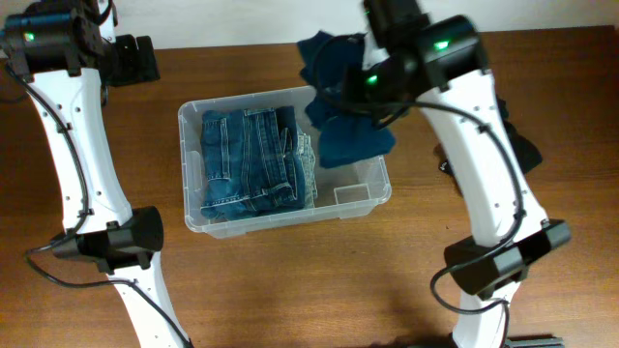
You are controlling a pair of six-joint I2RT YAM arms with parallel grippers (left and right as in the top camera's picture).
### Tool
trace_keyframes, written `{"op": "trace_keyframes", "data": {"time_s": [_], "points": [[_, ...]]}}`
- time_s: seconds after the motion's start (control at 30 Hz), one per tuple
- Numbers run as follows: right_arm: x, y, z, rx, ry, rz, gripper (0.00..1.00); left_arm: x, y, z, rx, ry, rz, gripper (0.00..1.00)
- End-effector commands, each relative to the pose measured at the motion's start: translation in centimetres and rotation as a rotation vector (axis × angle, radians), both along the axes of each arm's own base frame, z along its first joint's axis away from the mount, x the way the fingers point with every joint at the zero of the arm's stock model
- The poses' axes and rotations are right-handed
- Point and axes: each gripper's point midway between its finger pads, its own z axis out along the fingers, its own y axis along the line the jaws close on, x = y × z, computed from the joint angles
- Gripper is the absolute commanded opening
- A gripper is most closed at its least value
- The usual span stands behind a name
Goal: Pack container
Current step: 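Carry the teal sweater with the right gripper into the bin's right side, then move the right gripper to the black garment and grasp it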
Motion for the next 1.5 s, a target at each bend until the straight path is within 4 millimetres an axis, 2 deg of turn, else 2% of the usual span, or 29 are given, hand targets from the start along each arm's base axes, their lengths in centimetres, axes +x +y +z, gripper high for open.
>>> {"op": "trace_keyframes", "data": {"time_s": [0.0, 0.07, 0.1, 0.3, 0.33, 0.37, 0.4, 0.43, 0.53, 0.7, 0.8, 0.83, 0.9, 0.93, 1.0, 1.07, 1.1, 1.13, 1.17, 1.2, 1.3, 1.4, 1.47], "points": [[0.6, -0.7, -1.4, -0.105, -0.029, -0.140, 0.04, -0.4, 0.5, 0.5, 0.017, -0.004, -0.005, 0.99], [0.5, 0.1, -3.3, -0.117, -0.003, -0.133, 0.04, -0.4, 0.4, 0.5, 0.017, -0.004, -0.005, 0.99], [0.5, 0.2, -5.1, -0.129, 0.026, -0.137, 0.04, -0.4, 0.4, 0.5, 0.017, -0.004, -0.005, 0.99], [-0.3, 0.0, -10.6, -0.172, 0.118, -0.128, 0.05, -0.4, 0.5, 0.5, 0.017, -0.003, -0.005, 0.99], [-0.4, -0.1, -10.9, -0.176, 0.125, -0.127, 0.11, -0.4, 0.5, 0.5, 0.017, -0.004, -0.005, 0.99], [-0.5, -0.1, -11.1, -0.179, 0.132, -0.126, 0.23, -0.4, 0.5, 0.5, 0.017, -0.004, -0.005, 0.99], [-0.6, -0.2, -11.2, -0.181, 0.135, -0.125, 0.54, -0.3, 0.5, 0.5, 0.017, -0.004, -0.005, 0.99], [-0.6, -0.1, -11.2, -0.179, 0.134, -0.115, 0.65, -0.3, 0.5, 0.5, 0.017, -0.004, -0.005, 0.99], [-0.3, 1.4, -10.9, -0.120, 0.114, -0.016, 0.73, -0.3, 0.5, 0.5, 0.017, -0.004, -0.005, 0.99], [0.4, 2.1, -9.4, -0.098, 0.061, 0.060, 0.74, -0.4, 0.5, 0.5, 0.017, -0.004, -0.005, 0.99], [1.3, 0.6, -6.9, -0.117, 0.013, 0.053, 0.73, -0.4, 0.5, 0.5, 0.017, -0.004, -0.005, 0.99], [2.0, -1.3, -5.0, -0.135, -0.019, 0.033, 0.73, -0.4, 0.5, 0.5, 0.017, -0.004, -0.005, 0.99], [2.6, -3.4, -3.0, -0.144, -0.053, 0.023, 0.77, -0.4, 0.4, 0.4, 0.016, -0.001, -0.005, 0.99], [3.2, -6.6, -1.0, -0.158, -0.084, -0.004, 0.82, -0.5, 0.4, 0.4, 0.016, 0.005, -0.005, 0.99], [3.5, -10.7, 0.2, -0.178, -0.084, -0.090, 0.85, -0.6, 0.4, 0.3, 0.015, 0.008, -0.005, 0.99], [3.5, -15.5, 0.4, -0.191, -0.056, -0.196, 0.89, -0.6, 0.4, 0.3, 0.016, 0.008, -0.005, 0.99], [3.2, -18.7, 0.0, -0.193, -0.025, -0.275, 0.91, -0.6, 0.4, 0.3, 0.016, 0.007, -0.006, 0.99], [2.9, -21.1, -0.5, -0.192, 0.004, -0.337, 0.91, -0.6, 0.4, 0.3, 0.016, 0.007, -0.005, 0.99], [2.6, -22.6, -0.9, -0.191, 0.024, -0.378, 0.91, -0.6, 0.4, 0.3, 0.016, 0.007, -0.006, 0.99], [1.9, -25.9, -1.8, -0.189, 0.064, -0.465, 0.91, -0.6, 0.4, 0.3, 0.015, 0.008, -0.005, 0.99], [0.4, -31.2, -4.6, -0.176, 0.148, -0.614, 0.92, -0.6, 0.4, 0.3, 0.016, 0.007, -0.006, 0.99], [-1.3, -34.4, -9.2, -0.140, 0.250, -0.698, 0.96, -0.5, 0.4, 0.4, 0.016, 0.001, -0.005, 0.99], [-2.3, -35.3, -13.0, -0.098, 0.310, -0.728, 0.97, -0.3, 0.4, 0.5, 0.017, -0.007, -0.005, 0.99]]}}
